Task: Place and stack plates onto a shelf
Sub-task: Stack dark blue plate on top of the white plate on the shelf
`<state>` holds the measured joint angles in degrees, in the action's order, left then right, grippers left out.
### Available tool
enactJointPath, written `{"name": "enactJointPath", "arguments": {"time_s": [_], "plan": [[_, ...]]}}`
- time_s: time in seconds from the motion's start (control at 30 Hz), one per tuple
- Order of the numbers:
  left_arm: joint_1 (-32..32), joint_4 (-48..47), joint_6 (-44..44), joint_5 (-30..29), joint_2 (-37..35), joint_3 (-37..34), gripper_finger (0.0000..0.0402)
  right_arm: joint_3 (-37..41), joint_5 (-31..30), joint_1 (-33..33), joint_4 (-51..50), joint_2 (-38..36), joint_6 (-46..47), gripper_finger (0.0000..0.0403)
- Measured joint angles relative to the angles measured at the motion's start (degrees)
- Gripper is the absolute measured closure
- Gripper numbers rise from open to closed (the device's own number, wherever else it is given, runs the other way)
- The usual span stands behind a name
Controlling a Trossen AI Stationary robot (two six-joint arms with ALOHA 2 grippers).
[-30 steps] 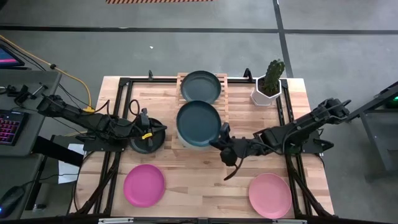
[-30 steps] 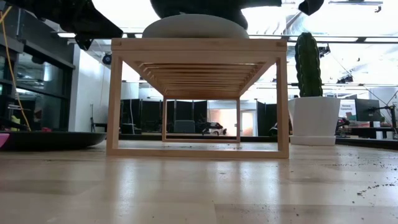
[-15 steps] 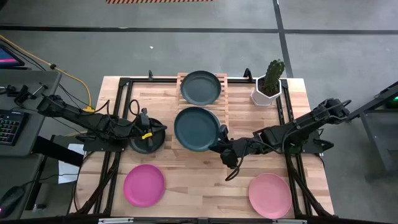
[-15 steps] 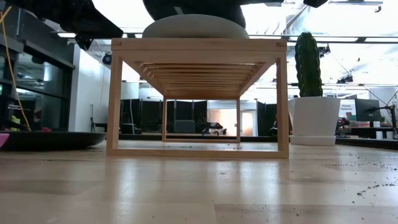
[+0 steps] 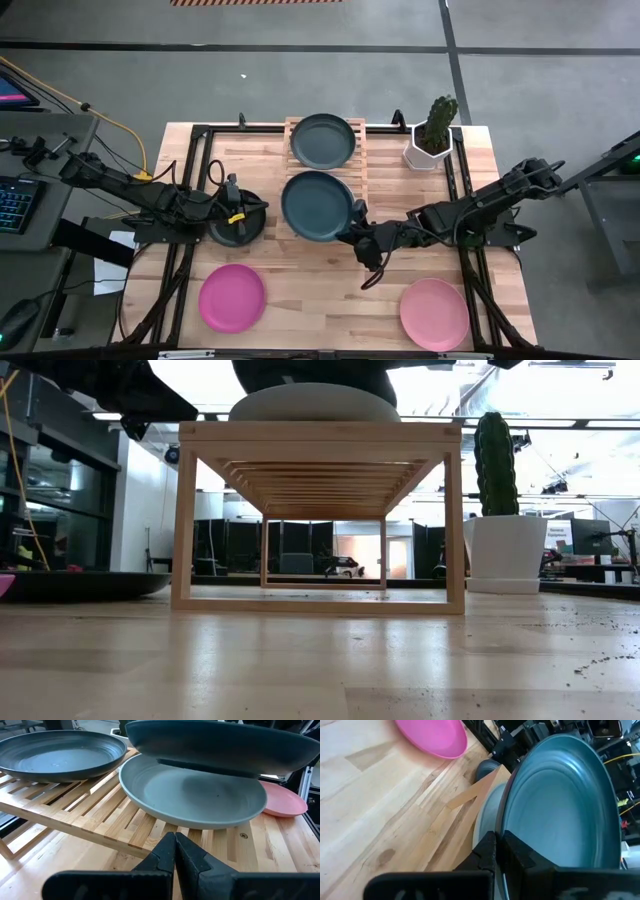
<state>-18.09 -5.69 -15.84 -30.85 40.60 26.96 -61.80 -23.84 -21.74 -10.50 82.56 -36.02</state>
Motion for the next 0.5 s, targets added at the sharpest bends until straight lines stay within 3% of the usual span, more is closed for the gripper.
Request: {"name": "enactJointPath", "arguments": {"time_s": [0.17, 0.5], "plan": [[0.0, 0.0, 0.0, 0.0, 0.0, 0.0, 0.0402, 0.0, -0.2, 0.0, 0.0, 0.0, 1.1, 0.0388], [0.0, 0.0, 0.0, 0.0, 0.0, 0.0, 0.0401, -0.2, -6.2, 0.0, -0.2, 0.0, 1.0, 0.0307]]}}
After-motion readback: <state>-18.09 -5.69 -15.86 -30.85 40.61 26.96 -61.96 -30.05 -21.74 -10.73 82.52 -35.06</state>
